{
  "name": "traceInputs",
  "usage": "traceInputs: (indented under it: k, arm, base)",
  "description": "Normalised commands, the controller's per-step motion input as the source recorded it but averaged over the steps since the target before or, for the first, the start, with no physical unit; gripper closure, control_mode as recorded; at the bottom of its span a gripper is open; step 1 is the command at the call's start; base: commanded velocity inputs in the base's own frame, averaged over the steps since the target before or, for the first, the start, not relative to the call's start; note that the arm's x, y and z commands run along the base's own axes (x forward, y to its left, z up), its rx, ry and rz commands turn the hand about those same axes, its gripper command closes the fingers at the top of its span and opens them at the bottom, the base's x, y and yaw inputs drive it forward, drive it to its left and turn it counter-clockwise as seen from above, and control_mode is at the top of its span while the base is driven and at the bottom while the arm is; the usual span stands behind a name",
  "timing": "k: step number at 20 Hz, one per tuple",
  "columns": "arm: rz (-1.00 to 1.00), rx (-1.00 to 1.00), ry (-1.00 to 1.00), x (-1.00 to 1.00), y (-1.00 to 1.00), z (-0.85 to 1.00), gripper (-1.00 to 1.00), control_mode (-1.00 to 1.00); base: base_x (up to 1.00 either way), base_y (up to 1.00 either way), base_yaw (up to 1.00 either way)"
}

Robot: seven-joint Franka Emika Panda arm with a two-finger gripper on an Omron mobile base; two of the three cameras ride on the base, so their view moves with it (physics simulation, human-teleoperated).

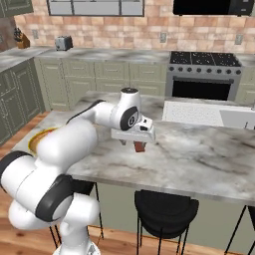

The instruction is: Take the cinnamon bottle from the cabinet and place it on the dining table, next to the plate with the cupcake. Then take the chocolate from the dining counter and place it on the cupcake plate.

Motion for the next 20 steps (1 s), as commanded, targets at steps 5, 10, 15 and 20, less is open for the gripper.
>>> traceInputs:
  k: [5, 10, 15, 20]
  arm:
    - [0.00, 0.00, 0.00, 0.16, 0.00, -0.13, -1.00, -1.00]
    - [0.00, 0.00, 0.00, 0.21, 0.00, -0.17, -1.00, -1.00]
    - [0.00, 0.00, 0.00, 0.11, 0.00, -0.19, -1.00, -1.00]
    - [0.00, 0.00, 0.00, 0.14, -0.04, -0.15, -1.00, -1.00]
  base:
    - [0.00, 0.00, 0.00]
    - [0.00, 0.00, 0.00]
    - [0.00, 0.00, 0.00]
    - [0.00, 0.00, 0.00]
